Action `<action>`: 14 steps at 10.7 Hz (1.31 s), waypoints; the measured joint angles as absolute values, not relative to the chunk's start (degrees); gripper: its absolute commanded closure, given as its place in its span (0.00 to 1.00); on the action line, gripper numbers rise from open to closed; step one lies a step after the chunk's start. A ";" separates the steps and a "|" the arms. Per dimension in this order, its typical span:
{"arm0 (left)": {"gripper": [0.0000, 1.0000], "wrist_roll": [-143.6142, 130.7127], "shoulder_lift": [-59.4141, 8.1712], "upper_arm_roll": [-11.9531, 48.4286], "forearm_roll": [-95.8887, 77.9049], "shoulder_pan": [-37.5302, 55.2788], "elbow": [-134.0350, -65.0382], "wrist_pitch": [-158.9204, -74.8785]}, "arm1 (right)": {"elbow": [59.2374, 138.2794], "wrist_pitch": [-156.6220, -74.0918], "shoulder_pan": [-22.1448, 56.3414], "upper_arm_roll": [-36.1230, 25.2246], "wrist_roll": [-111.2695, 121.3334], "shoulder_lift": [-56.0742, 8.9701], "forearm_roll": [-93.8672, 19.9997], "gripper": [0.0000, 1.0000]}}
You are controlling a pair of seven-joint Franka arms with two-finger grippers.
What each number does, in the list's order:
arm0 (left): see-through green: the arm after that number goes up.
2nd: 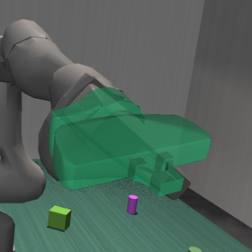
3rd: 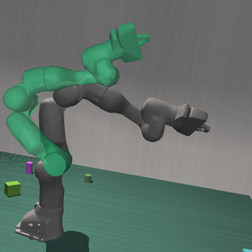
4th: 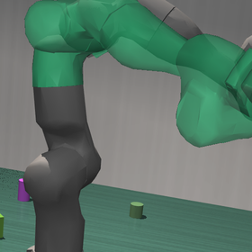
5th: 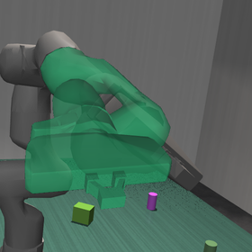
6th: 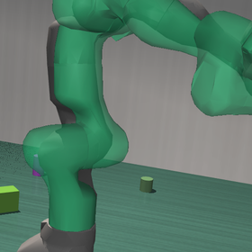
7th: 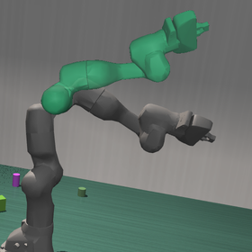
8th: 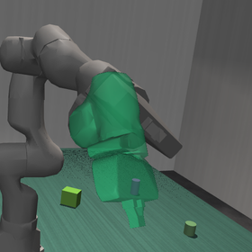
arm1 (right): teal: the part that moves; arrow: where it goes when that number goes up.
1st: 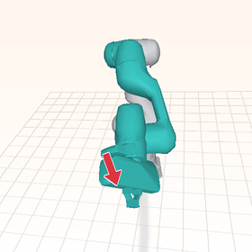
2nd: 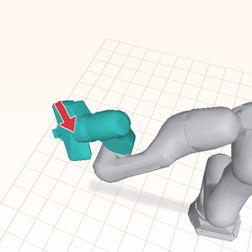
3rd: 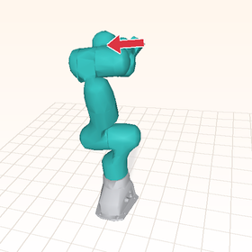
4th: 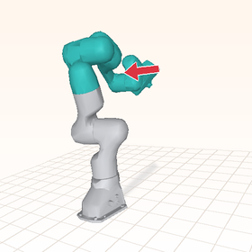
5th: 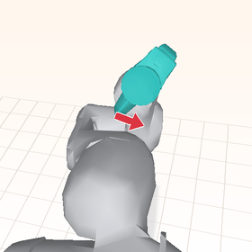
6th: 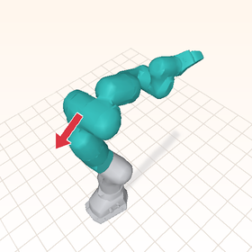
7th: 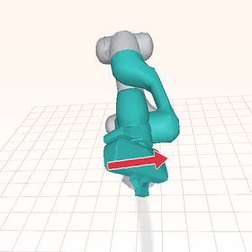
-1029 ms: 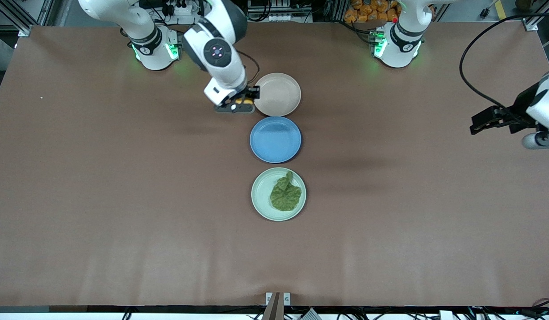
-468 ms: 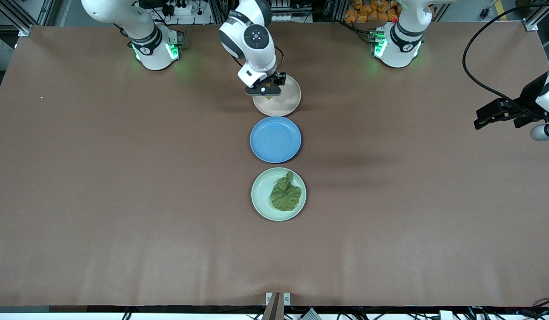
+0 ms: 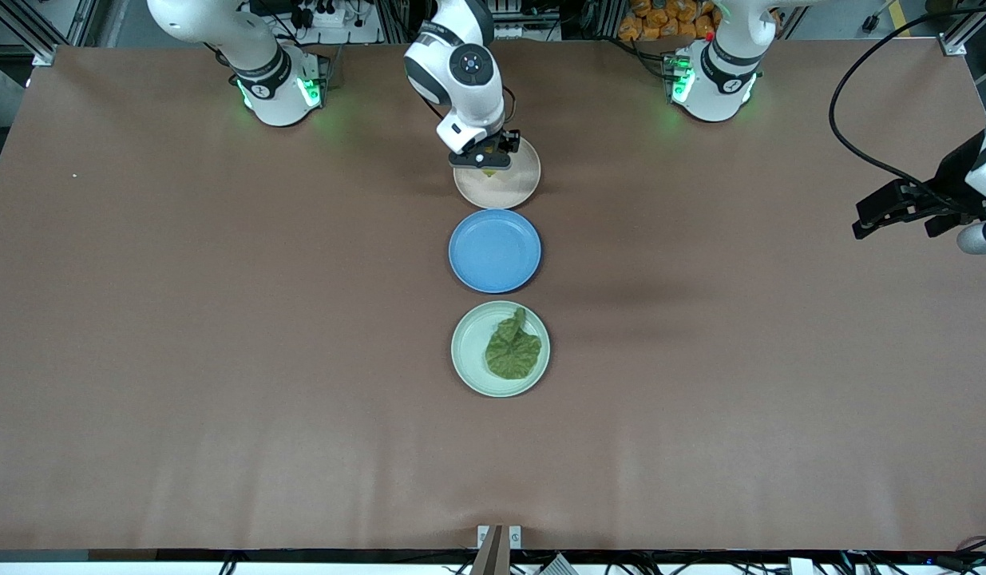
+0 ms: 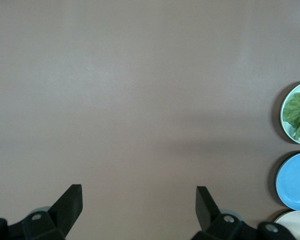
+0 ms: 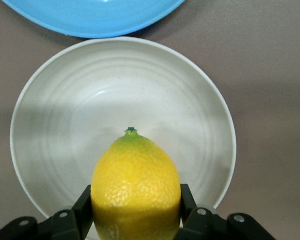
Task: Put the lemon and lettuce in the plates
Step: 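Open the right gripper to drop the lemon on the cream plate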
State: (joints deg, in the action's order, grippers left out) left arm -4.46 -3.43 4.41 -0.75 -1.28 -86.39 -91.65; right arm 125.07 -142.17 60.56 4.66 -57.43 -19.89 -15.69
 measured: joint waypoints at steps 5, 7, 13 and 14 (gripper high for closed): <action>0.00 -4.46 -2.83 5.58 -0.76 -1.29 -86.38 -91.98 | 124.09 -142.25 60.57 4.59 -57.73 -20.44 -15.69 0.00; 0.00 -4.46 -2.81 5.58 -0.76 -1.28 -86.40 -91.98 | 124.04 -142.25 60.57 4.58 -58.59 -20.44 -15.69 0.00; 0.00 -4.47 -2.83 6.14 -0.76 -1.27 -87.07 -91.97 | 121.87 -142.67 58.17 -0.41 -59.22 -20.26 -15.36 0.00; 0.00 -4.47 -2.84 6.15 -0.76 -1.28 -87.21 -91.97 | 121.53 -142.57 55.64 -0.49 -59.12 -19.91 -13.78 0.00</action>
